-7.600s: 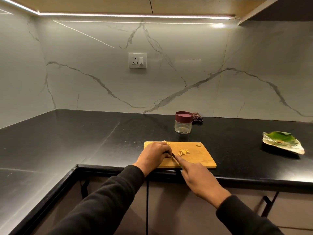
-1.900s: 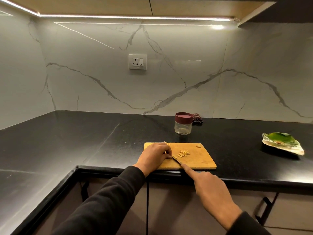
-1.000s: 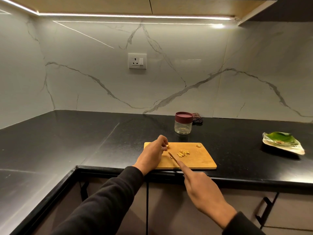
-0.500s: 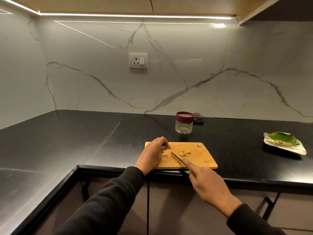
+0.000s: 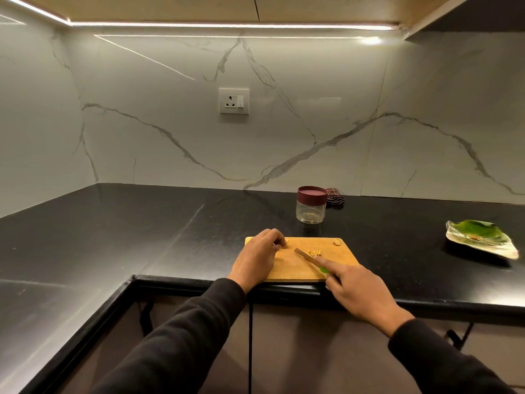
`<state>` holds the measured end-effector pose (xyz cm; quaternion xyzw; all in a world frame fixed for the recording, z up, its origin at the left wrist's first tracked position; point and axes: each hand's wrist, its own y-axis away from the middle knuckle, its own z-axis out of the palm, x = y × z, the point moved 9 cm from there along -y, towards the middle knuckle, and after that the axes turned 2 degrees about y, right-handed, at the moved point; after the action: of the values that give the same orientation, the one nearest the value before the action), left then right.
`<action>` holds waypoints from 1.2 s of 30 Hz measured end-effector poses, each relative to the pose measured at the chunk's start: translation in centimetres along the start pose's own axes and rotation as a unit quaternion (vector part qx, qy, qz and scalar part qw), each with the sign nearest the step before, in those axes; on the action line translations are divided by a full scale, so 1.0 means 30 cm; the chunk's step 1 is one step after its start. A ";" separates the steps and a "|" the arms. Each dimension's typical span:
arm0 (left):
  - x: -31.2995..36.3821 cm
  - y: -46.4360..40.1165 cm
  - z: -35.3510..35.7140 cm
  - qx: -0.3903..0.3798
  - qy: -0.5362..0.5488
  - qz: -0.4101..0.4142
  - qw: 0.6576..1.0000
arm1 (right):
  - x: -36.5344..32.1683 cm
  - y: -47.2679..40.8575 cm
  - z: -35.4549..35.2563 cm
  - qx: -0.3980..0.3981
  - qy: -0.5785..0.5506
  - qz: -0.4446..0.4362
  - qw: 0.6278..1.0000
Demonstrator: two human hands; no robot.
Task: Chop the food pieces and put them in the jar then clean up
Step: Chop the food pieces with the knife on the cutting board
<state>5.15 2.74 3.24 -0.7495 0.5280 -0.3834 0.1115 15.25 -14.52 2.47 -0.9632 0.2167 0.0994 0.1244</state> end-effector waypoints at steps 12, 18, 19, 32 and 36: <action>0.004 -0.002 -0.002 0.017 -0.081 -0.002 0.997 | 0.034 -0.033 0.031 -0.012 -0.001 0.001 1.000; 0.002 -0.016 -0.022 0.005 -0.054 -0.018 0.998 | 0.028 -0.023 0.021 0.003 0.007 0.003 1.000; 0.006 -0.021 -0.024 0.002 -0.047 -0.014 0.999 | 0.027 -0.022 0.019 0.005 0.006 0.003 1.000; 0.020 -0.022 -0.006 -0.015 0.062 -0.041 0.997 | 0.031 -0.019 0.024 0.011 -0.001 0.004 1.000; 0.005 -0.028 -0.013 -0.008 0.049 -0.049 0.998 | 0.032 -0.020 0.025 0.012 -0.001 0.005 1.000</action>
<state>5.49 3.06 4.04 -0.7554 0.4985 -0.4209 0.0606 16.25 -14.16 1.65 -0.9605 0.2225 0.0981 0.1354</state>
